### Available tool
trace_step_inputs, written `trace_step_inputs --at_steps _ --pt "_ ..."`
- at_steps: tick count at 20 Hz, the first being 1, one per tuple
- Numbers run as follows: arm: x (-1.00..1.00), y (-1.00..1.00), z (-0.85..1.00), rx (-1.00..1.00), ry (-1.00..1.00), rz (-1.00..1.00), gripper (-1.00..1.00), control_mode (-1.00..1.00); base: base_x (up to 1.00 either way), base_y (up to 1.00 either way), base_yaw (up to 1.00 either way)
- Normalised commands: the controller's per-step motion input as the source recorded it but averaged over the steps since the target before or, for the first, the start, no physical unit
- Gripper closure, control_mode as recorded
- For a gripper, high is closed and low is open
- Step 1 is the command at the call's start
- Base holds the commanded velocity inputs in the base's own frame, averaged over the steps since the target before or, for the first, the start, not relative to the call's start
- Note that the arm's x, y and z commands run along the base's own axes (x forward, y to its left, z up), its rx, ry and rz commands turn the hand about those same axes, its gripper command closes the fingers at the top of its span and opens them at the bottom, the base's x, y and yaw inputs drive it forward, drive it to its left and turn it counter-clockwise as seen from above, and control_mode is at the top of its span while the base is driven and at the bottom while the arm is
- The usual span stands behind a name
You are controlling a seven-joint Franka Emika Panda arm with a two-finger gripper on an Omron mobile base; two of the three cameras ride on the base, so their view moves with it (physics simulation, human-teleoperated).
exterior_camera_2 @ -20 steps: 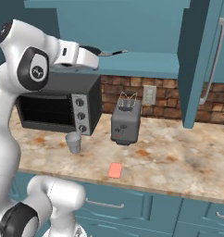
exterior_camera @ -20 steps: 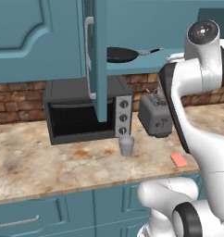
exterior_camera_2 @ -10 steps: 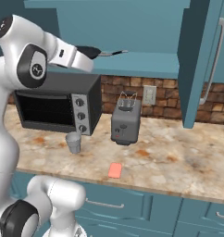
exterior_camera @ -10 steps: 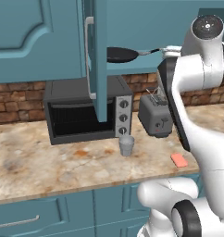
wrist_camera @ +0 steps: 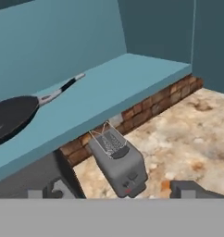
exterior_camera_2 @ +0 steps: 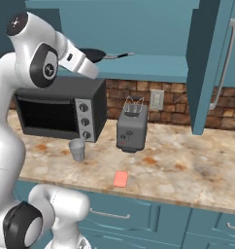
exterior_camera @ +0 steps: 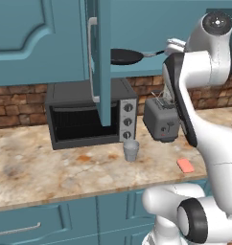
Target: Pick the pan from the cabinet and place it on the stove. Then turn on the stove burner for the pan.
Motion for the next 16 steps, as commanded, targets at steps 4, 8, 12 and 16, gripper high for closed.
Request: trace_step_inputs --at_steps 4,8,12,16 --pt "0.25 0.05 0.0 0.13 -0.1 -0.01 -1.0 -1.0 0.0 0.0 0.0" --pt "0.1 0.02 0.0 0.11 -0.21 0.0 -1.0 -1.0 0.0 0.0 0.0" --pt "0.0 0.0 0.0 0.13 -0.23 0.02 -1.0 -1.0 0.0 0.0 0.0" --pt "0.03 0.0 0.0 0.2 -0.07 0.06 -1.0 -1.0 0.0 0.0 0.0"
